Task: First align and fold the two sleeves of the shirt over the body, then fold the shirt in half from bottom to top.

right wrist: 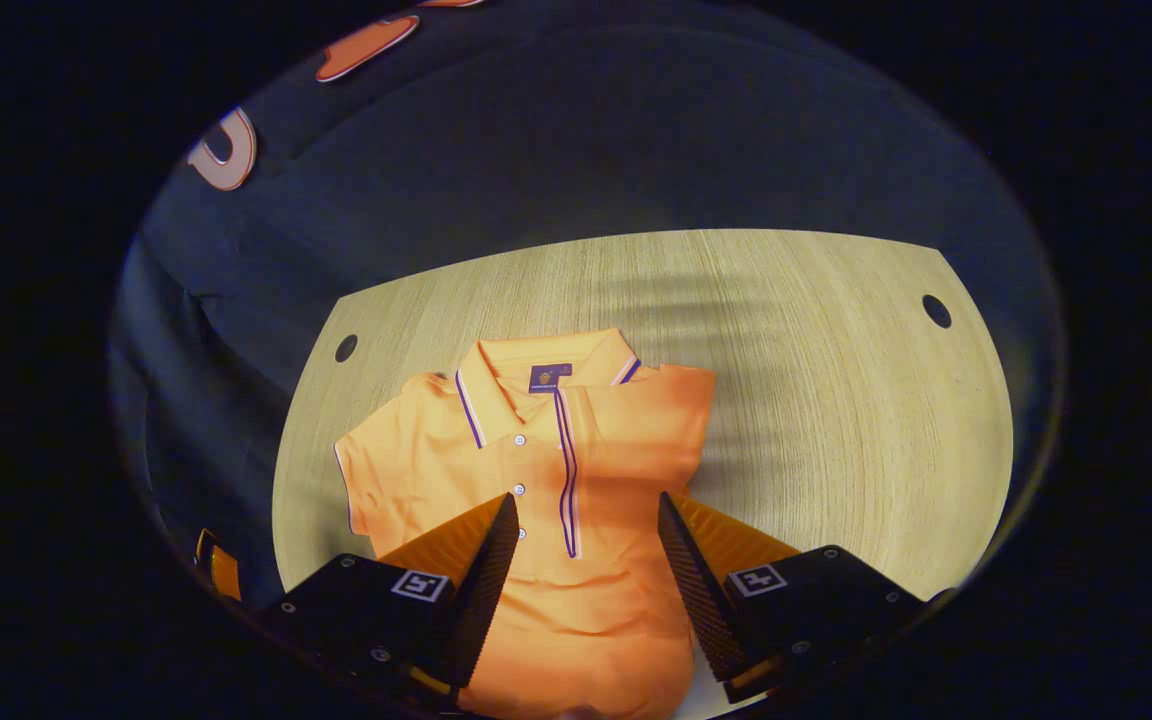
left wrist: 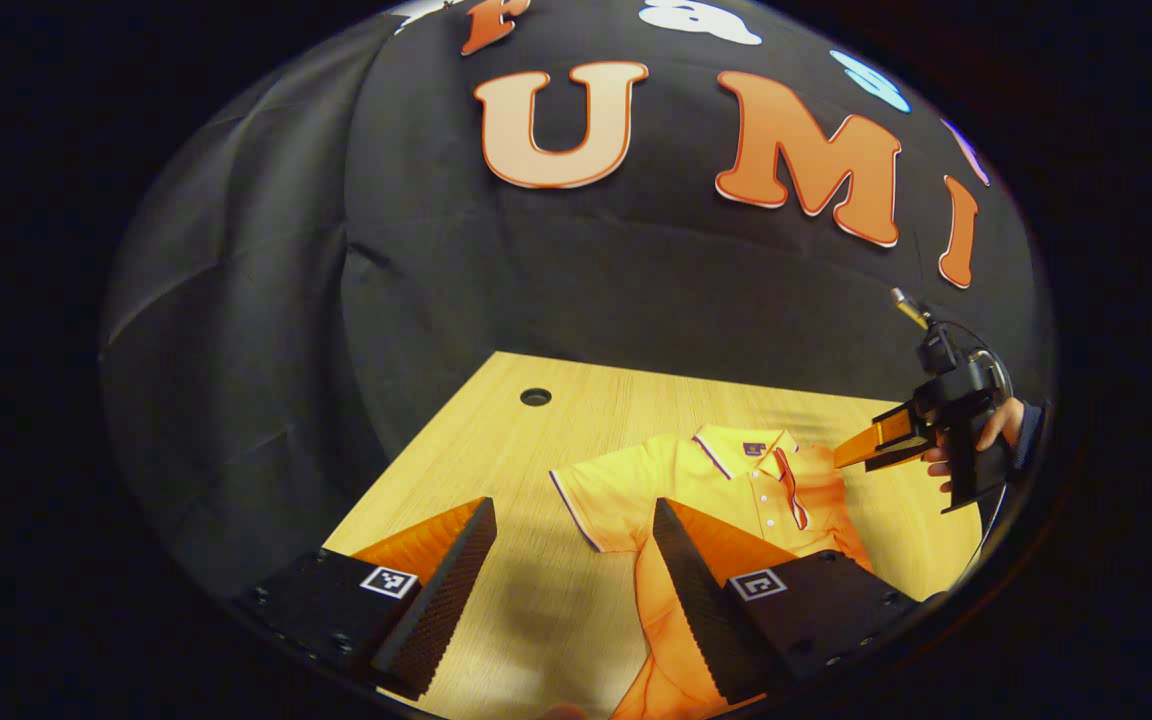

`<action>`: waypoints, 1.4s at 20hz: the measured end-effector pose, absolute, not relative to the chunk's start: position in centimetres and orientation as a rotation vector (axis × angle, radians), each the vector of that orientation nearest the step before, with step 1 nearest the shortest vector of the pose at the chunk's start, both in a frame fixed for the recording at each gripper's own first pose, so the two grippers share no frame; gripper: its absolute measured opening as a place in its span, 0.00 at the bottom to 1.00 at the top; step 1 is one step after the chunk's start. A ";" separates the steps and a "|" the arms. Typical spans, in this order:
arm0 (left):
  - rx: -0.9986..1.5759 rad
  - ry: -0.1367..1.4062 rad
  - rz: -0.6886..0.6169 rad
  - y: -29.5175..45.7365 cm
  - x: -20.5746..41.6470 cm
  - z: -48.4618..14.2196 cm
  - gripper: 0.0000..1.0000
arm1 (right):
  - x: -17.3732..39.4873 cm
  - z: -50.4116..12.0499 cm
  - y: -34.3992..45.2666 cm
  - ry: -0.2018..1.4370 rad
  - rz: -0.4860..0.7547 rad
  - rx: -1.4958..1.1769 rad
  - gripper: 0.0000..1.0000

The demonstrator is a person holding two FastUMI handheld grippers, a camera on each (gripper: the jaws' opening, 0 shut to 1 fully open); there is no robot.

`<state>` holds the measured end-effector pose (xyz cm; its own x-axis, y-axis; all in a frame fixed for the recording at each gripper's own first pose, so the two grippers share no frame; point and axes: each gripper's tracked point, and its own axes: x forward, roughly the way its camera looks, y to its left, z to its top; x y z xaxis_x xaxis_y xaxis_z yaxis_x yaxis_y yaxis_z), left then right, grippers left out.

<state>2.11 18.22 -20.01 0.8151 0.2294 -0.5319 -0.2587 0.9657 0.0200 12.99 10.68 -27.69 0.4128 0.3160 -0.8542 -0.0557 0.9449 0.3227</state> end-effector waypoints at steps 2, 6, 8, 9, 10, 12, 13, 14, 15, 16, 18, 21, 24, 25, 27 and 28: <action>-0.078 0.636 0.221 18.3 3.6 -22.4 0.97 | 12.0 -27.1 10.3 1.102 0.207 0.267 0.89; -0.124 0.746 0.178 18.9 6.7 -26.0 0.97 | 9.8 -24.8 9.0 1.044 0.155 0.253 0.90; -0.129 0.801 0.167 19.5 7.9 -27.6 0.98 | 8.9 -23.7 8.4 1.006 0.124 0.254 0.91; -0.129 0.827 0.163 19.7 8.5 -28.3 0.97 | 8.4 -23.3 8.3 0.986 0.109 0.256 0.92; -0.132 0.864 0.152 19.8 9.1 -29.4 0.97 | 7.9 -22.7 8.0 0.970 0.091 0.258 0.92; -0.161 0.939 0.139 19.8 9.7 -30.9 0.97 | 6.7 -21.8 7.3 0.942 0.066 0.258 0.92; -0.179 0.974 0.146 20.1 10.1 -31.6 0.97 | 6.1 -21.4 7.1 0.932 0.059 0.256 0.92; -0.198 1.004 0.146 20.2 10.5 -32.3 0.97 | 5.7 -20.9 6.9 0.921 0.053 0.253 0.93; -0.207 1.033 0.161 20.5 10.9 -32.8 0.97 | 5.5 -20.8 6.7 0.915 0.047 0.248 0.93; -0.205 1.055 0.170 20.9 11.4 -33.5 0.97 | 5.3 -20.5 6.3 0.909 0.038 0.242 0.94; -0.229 1.094 0.180 20.8 12.5 -34.4 0.97 | 4.5 -19.8 5.6 0.890 0.021 0.236 0.95; -0.278 1.185 0.210 21.0 12.9 -35.9 0.97 | 3.2 -19.3 4.6 0.875 0.000 0.227 0.95; -0.275 1.224 0.233 21.4 14.0 -37.1 0.96 | 2.1 -19.4 4.5 0.855 -0.011 0.240 0.96; -0.270 1.241 0.242 21.6 14.0 -37.3 0.96 | 1.6 -19.3 4.8 0.855 -0.008 0.263 0.96; -0.237 1.253 0.262 22.0 14.7 -38.0 0.97 | 1.1 -18.9 4.6 0.837 -0.016 0.269 0.96; -0.211 1.270 0.272 22.1 14.7 -38.4 0.96 | 1.0 -18.8 4.2 0.827 -0.027 0.263 0.96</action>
<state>14.65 22.11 -38.42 0.2709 0.0846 -0.9589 -0.3160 0.9488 -0.0056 0.97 4.24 -18.76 0.6790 0.0781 -0.7300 0.1263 0.9671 0.2208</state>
